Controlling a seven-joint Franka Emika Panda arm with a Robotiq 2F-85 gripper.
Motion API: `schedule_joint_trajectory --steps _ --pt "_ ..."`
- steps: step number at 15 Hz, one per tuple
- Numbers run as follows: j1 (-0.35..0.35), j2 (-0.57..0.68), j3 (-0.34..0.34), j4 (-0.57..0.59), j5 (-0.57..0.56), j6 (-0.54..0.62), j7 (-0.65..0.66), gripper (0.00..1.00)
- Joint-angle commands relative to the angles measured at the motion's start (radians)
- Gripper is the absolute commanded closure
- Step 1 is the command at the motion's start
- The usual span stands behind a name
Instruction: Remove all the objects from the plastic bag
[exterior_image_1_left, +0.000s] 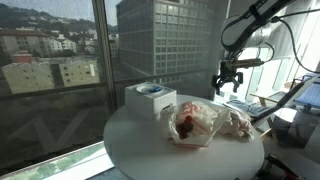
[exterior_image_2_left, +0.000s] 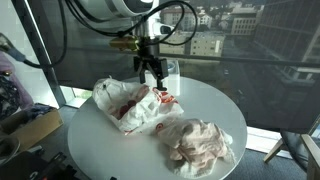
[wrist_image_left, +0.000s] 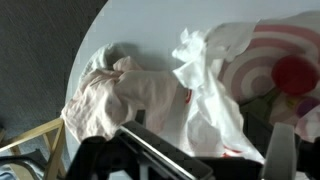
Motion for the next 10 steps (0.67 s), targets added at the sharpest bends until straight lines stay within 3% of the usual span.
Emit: schedule_joint_trajectory --steps 1,5,10 --pt "-0.004 -0.016 0.138 0.069 0.042 -0.185 0.027 0.00" --pt "-0.013 0.094 0.198 0.169 0.144 -0.224 -0.026 0.00" --pt "-0.035 0.292 0.193 0.295 0.174 -0.202 -0.106 0.00"
